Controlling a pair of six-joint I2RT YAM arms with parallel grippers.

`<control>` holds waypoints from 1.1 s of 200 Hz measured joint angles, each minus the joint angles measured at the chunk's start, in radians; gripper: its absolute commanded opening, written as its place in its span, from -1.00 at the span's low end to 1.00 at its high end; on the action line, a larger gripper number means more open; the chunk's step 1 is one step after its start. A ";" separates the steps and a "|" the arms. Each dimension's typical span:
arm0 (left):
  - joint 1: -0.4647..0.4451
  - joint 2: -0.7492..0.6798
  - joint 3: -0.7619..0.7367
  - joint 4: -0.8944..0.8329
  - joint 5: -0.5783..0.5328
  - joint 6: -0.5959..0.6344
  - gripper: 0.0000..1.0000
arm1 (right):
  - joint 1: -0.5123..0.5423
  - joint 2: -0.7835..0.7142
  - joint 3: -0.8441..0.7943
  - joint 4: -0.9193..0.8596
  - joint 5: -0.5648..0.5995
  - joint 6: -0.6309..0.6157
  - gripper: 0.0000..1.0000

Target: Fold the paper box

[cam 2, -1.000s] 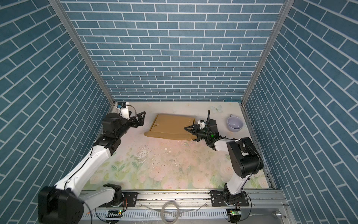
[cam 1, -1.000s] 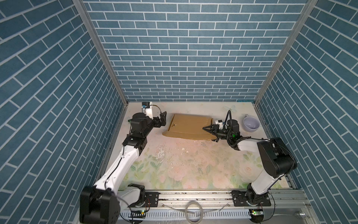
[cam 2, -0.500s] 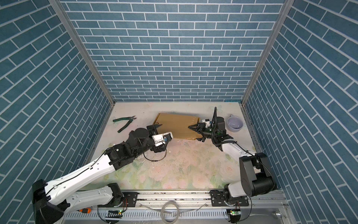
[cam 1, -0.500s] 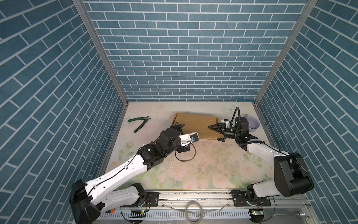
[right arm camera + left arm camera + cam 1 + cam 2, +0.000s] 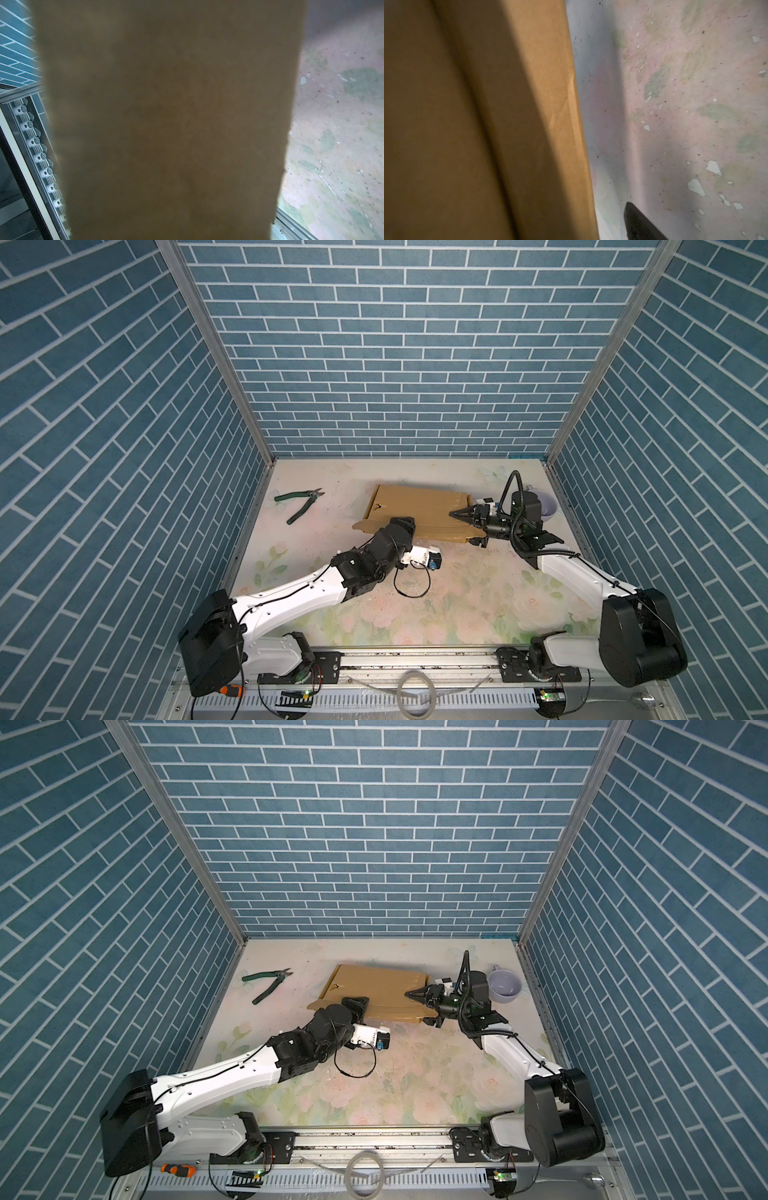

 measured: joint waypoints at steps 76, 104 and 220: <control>-0.001 0.012 -0.064 0.248 -0.049 0.119 -0.04 | -0.005 -0.048 -0.017 -0.048 -0.025 0.034 0.34; -0.001 0.010 -0.056 0.230 -0.055 0.102 -0.12 | 0.000 -0.054 -0.018 -0.050 -0.032 0.046 0.47; 0.070 -0.031 0.188 -0.401 0.090 -0.257 -0.21 | -0.200 -0.154 -0.034 -0.201 -0.017 -0.066 0.62</control>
